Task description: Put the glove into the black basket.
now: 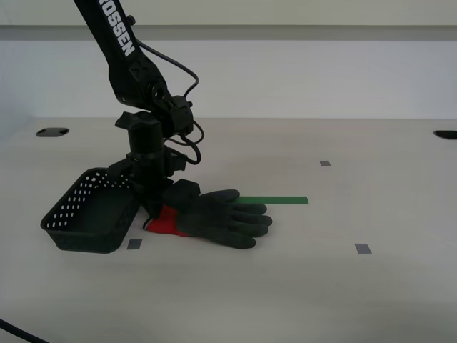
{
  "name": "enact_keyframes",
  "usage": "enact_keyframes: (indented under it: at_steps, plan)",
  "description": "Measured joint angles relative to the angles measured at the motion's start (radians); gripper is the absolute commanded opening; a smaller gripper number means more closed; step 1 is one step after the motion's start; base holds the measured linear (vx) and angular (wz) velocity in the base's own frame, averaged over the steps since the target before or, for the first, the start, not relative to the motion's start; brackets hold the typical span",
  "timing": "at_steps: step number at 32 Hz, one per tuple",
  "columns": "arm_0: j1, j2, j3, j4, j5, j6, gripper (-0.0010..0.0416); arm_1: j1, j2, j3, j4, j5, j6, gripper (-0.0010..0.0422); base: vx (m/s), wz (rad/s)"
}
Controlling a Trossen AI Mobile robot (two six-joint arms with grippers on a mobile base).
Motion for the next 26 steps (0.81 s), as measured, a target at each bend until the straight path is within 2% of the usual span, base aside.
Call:
enact_keyframes:
  at_steps: [11, 26]
  plan:
    - [0.000, 0.000, 0.000, 0.000, 0.000, 0.000, 0.0001, 0.000, -0.056, 0.016, -0.080, 0.003, 0.003, -0.0002, 0.000, 0.000]
    - [0.000, 0.000, 0.000, -0.014, 0.000, 0.000, 0.0001, 0.006, -0.462, 0.031, -0.237, 0.008, -0.008, -0.0002, 0.000, 0.000]
